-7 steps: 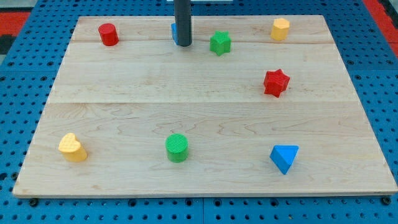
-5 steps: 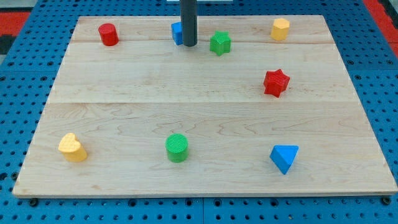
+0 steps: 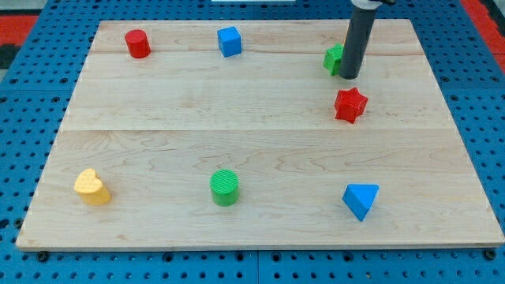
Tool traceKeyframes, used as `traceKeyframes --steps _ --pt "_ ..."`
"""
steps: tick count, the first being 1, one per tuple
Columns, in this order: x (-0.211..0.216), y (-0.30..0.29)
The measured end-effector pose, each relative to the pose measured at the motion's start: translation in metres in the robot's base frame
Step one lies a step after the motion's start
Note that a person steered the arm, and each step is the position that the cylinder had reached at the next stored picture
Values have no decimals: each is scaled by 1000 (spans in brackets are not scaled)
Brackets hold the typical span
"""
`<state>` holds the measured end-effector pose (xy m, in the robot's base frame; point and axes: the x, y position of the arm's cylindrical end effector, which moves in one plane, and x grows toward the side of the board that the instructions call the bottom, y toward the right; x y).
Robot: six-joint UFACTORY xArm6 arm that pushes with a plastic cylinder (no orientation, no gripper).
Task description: Place the green star in between the red circle and the yellow heart
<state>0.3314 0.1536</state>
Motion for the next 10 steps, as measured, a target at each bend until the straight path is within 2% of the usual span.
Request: traceKeyframes --steps 5,6,7,9,10 --pt "0 1" --pt "-2 41" --pt "-16 51" --pt "-42 15" --pt "-43 -67"
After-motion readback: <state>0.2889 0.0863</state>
